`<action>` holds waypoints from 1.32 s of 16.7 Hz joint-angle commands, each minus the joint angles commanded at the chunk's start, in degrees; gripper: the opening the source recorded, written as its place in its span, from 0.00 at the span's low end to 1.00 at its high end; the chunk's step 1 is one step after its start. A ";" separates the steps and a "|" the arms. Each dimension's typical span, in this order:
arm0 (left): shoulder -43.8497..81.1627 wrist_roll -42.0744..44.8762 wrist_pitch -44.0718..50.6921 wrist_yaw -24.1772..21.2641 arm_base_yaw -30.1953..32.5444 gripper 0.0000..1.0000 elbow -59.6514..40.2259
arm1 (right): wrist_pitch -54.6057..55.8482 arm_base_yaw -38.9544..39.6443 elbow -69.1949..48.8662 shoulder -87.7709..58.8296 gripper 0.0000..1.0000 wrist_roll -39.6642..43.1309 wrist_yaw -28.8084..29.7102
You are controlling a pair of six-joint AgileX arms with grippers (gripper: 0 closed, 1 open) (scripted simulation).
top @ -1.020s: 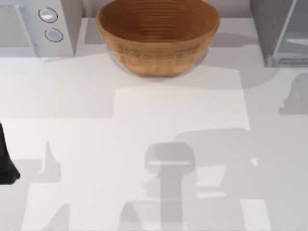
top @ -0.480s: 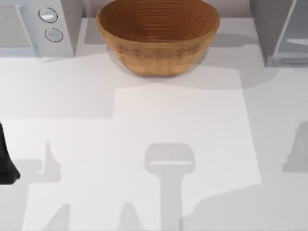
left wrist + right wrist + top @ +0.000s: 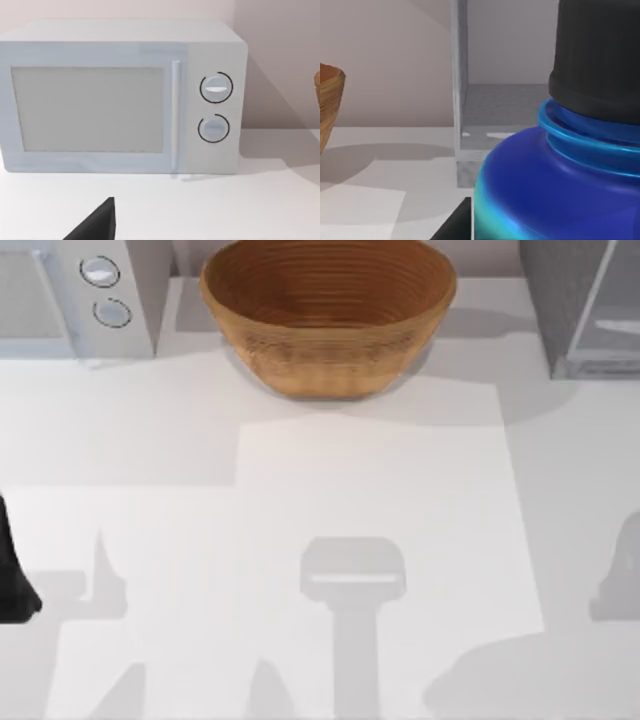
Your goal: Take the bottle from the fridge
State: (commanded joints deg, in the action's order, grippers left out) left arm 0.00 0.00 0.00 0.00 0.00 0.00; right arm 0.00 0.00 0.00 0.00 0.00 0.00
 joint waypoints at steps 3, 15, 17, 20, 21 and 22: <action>0.00 0.00 0.00 0.00 0.00 1.00 0.00 | 0.49 0.16 -0.16 -0.80 0.00 -0.13 0.25; 0.00 0.00 0.00 0.00 0.00 1.00 0.00 | 33.44 24.05 -10.17 -45.40 0.00 -0.18 24.79; 0.00 0.00 0.00 0.00 0.00 1.00 0.00 | 41.21 29.62 -12.60 -55.63 0.00 -0.26 30.47; 0.00 0.00 0.00 0.00 0.00 1.00 0.00 | 52.63 37.78 -16.22 -70.53 0.00 -0.44 38.81; 0.00 0.00 0.00 0.00 0.00 1.00 0.00 | 56.26 40.35 -17.38 -75.25 0.00 -0.50 41.46; 0.00 0.00 0.00 0.00 0.00 1.00 0.00 | 59.76 42.85 -18.50 -79.78 0.00 -0.56 44.00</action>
State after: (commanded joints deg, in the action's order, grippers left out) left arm 0.00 0.00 0.00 0.00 0.00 0.00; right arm 59.76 42.85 -18.50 -79.78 -0.56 44.00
